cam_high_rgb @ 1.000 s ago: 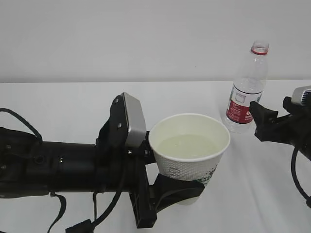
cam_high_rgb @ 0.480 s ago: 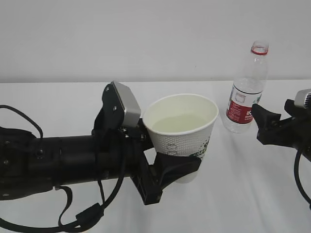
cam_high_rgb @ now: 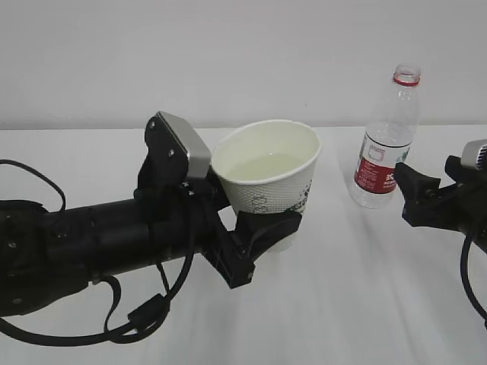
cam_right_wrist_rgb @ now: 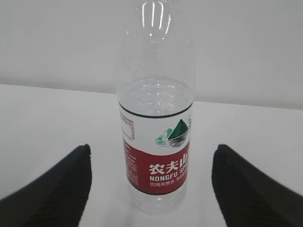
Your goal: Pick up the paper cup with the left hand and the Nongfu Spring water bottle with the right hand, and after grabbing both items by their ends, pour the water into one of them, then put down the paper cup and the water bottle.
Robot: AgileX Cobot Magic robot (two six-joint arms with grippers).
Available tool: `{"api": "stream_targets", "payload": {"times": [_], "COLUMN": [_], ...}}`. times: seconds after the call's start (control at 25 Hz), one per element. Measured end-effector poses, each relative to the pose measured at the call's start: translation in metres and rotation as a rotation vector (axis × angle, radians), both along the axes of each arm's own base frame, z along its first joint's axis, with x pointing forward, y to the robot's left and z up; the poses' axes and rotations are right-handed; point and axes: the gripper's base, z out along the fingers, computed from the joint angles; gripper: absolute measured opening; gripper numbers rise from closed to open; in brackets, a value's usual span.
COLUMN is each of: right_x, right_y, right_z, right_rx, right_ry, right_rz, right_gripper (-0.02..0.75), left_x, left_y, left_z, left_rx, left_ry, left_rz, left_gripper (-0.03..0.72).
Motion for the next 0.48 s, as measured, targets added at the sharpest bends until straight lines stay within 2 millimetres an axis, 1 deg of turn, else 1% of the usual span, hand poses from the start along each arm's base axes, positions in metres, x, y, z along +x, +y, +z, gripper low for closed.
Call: {"api": "stream_targets", "payload": {"times": [0.08, 0.2, 0.48], "right_x": [0.000, 0.000, 0.000], "right_y": [0.000, 0.000, 0.000], "right_z": [0.000, 0.000, 0.000], "right_rx": [0.002, 0.002, 0.002], "right_ry": [0.000, 0.000, 0.000], "right_rz": [0.000, 0.000, 0.000], "right_gripper": [0.594, 0.594, 0.593], "left_x": [0.003, 0.010, 0.034], "left_y": [0.002, 0.009, 0.037], "left_z": [0.001, 0.001, 0.001], "left_rx": [-0.003, 0.000, -0.004], "left_ry": [-0.007, -0.016, -0.012], "left_rz": [0.028, 0.066, 0.185], "left_gripper": [0.495, 0.495, 0.495]}}
